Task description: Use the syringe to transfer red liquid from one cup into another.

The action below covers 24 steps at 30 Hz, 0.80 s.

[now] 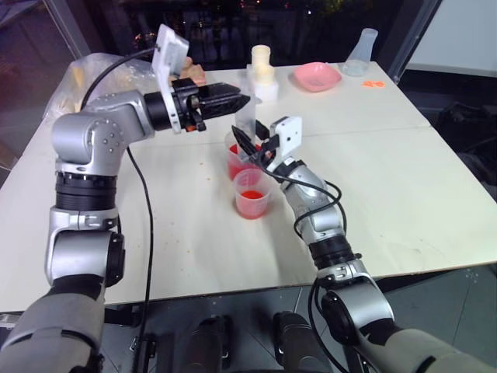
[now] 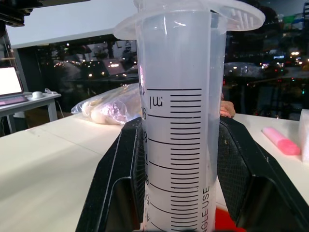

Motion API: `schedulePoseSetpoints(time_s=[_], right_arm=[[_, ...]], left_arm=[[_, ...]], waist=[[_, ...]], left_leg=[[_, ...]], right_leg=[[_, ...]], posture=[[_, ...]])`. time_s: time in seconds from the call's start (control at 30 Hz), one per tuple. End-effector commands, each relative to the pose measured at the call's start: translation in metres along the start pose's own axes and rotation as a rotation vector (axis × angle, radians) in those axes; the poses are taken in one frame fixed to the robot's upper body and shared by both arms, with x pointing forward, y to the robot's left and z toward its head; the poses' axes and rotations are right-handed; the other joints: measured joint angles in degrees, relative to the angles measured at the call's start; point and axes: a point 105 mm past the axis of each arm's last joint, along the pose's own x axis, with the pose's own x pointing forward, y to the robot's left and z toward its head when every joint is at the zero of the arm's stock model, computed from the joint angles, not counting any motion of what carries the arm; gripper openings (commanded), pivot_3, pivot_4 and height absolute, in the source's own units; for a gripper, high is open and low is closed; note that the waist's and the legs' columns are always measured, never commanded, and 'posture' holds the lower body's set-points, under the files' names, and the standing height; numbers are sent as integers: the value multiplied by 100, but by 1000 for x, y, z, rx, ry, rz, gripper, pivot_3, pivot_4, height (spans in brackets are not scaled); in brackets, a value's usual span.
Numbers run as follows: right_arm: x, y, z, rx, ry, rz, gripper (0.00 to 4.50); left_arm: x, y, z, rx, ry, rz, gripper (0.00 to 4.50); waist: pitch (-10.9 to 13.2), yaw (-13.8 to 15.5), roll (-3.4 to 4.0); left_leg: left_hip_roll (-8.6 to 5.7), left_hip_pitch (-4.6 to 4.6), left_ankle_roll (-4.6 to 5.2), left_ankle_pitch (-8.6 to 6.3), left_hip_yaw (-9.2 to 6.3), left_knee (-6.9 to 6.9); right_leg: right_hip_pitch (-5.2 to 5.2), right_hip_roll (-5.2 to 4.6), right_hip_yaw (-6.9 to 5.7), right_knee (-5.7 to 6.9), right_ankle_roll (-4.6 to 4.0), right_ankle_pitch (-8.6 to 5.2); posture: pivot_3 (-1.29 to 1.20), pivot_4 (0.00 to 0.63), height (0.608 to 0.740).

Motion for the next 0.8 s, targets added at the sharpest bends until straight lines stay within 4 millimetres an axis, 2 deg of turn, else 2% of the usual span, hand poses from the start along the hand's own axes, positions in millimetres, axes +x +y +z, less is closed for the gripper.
schedulePoseSetpoints(time_s=[0.03,0.43,0.8], right_arm=[[6,8,21,-30,-69,40,1438],[8,9,21,-28,-70,48,1438],[7,12,21,-37,-67,62,1438]], left_arm=[[-3,-2,15,55,-25,1,2180],[-7,0,15,59,-24,12,2180],[10,3,7,38,-23,-17,2180]], waist=[[0,-2,0],[0,-1,0],[0,1,0]], left_leg=[[0,0,0,0,0,0],[0,0,0,0,0,0],[0,0,0,0,0,1]], right_leg=[[0,0,0,0,0,0],[0,0,0,0,0,0],[0,0,0,1,0,0]], posture=[[0,150,740],[0,150,740],[0,150,740]])
